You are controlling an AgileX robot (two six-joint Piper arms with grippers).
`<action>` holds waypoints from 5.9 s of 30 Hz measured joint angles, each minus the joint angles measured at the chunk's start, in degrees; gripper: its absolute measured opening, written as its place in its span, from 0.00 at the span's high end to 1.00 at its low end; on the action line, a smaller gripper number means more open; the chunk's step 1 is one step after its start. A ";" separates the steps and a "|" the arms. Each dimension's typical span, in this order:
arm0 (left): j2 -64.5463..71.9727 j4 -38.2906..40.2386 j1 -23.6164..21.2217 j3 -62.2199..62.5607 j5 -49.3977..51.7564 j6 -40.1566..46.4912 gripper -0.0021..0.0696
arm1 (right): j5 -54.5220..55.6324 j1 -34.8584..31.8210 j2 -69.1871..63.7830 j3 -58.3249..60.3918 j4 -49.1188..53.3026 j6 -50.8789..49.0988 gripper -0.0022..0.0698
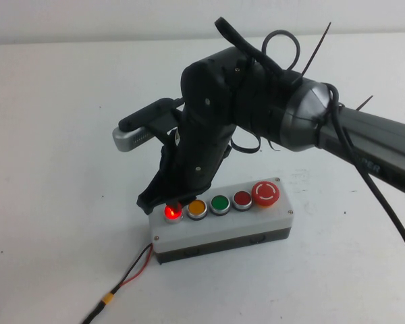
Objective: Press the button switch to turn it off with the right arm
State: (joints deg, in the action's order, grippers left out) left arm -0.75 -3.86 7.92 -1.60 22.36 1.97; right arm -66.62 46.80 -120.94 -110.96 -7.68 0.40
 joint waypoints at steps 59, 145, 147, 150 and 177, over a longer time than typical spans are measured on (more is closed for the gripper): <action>0.00 -0.04 0.00 0.00 0.00 0.00 0.97 | 77.04 -40.70 98.31 112.14 18.89 -19.69 0.99; 0.00 -0.04 0.00 0.00 0.00 0.00 0.97 | 46.23 -40.62 121.35 112.37 -3.65 13.32 0.99; 0.00 -0.04 0.00 0.00 0.00 0.00 0.97 | 46.23 -40.62 121.35 112.37 -3.65 13.32 0.99; 0.00 -0.04 0.00 0.00 0.00 0.00 0.97 | 46.23 -40.62 121.35 112.37 -3.65 13.32 0.99; 0.00 -0.04 0.00 0.00 0.00 0.00 0.97 | 46.23 -40.62 121.35 112.37 -3.65 13.32 0.99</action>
State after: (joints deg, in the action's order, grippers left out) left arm -0.75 -3.90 7.92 -1.60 22.36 1.97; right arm -20.39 6.19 0.40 1.41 -11.33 13.72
